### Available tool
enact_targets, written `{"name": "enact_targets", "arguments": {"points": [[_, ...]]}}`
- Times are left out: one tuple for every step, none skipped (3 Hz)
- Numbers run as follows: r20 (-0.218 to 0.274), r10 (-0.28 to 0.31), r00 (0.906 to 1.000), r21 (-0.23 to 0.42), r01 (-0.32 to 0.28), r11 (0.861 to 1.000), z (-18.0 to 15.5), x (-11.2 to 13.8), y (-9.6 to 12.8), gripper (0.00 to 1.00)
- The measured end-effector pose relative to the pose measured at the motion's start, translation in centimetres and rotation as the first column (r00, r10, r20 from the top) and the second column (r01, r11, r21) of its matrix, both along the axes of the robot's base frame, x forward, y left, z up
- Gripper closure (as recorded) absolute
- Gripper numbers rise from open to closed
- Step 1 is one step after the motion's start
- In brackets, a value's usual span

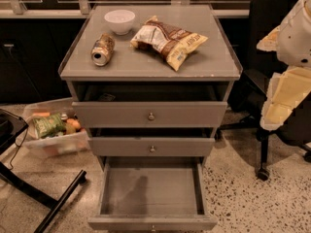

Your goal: Place orange can into bottom drawer

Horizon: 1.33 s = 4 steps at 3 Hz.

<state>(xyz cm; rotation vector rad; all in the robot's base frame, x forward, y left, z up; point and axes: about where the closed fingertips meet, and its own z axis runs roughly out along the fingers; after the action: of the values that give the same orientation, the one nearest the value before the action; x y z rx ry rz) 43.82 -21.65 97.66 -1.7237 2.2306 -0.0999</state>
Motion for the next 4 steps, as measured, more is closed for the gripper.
{"name": "enact_targets", "arguments": {"points": [[0.009,-0.001,1.0000,0.010,0.001,1.000,0.2,0.2,0.1,0.00],[0.028,-0.035,0.9990,0.097,0.032,0.995,0.0,2.0,2.8,0.00],[0.070,-0.066,0.9953,0.246,0.047,0.968,0.3,5.2,10.1,0.00],[0.140,-0.093,0.9858,0.344,0.040,0.938,1.1,8.4,18.2,0.00]]}}
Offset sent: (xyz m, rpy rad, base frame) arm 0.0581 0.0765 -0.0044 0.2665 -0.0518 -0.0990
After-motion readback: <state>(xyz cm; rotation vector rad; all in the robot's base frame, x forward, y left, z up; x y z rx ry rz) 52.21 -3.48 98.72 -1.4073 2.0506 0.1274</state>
